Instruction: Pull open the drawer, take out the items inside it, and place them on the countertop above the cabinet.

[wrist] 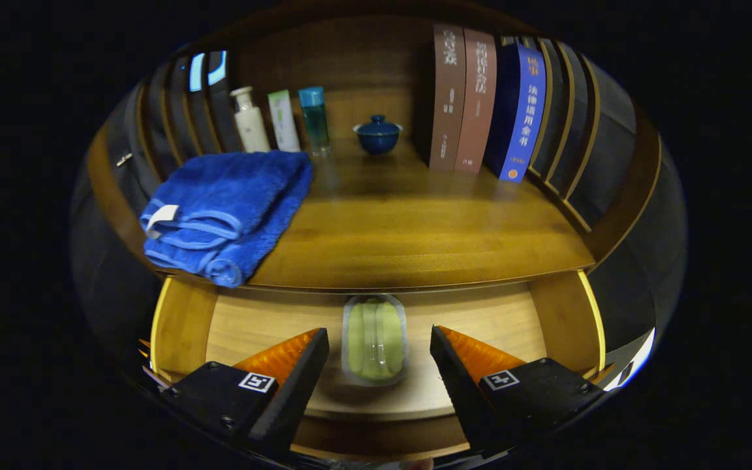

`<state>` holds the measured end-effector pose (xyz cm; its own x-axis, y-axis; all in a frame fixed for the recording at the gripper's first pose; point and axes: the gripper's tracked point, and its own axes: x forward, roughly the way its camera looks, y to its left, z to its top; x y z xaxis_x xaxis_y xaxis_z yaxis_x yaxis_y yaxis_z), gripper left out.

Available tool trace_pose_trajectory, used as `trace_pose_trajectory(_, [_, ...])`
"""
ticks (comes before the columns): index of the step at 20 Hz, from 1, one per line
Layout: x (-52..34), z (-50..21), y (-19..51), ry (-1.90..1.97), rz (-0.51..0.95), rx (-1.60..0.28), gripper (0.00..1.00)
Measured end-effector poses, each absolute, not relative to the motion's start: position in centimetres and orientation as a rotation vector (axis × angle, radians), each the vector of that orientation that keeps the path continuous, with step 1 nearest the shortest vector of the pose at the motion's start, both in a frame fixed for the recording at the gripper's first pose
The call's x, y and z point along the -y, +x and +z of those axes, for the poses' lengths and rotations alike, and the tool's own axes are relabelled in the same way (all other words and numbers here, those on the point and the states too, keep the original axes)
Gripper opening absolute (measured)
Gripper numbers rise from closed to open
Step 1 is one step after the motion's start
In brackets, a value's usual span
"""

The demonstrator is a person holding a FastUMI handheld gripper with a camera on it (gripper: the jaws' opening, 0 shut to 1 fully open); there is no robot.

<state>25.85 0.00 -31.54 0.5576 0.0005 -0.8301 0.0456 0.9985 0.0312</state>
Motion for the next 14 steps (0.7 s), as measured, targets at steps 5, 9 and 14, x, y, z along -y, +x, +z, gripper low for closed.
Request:
trace_pose_trajectory(5, [-0.6,-35.1,26.0,0.059,-0.001,-1.084,0.94])
trace_pose_trajectory(9, [-0.5,-37.0,26.1,0.075,-0.029,-1.122,0.74])
trace_pose_trajectory(14, [-1.0,-37.4,26.4,0.035,0.021,-1.120,0.29])
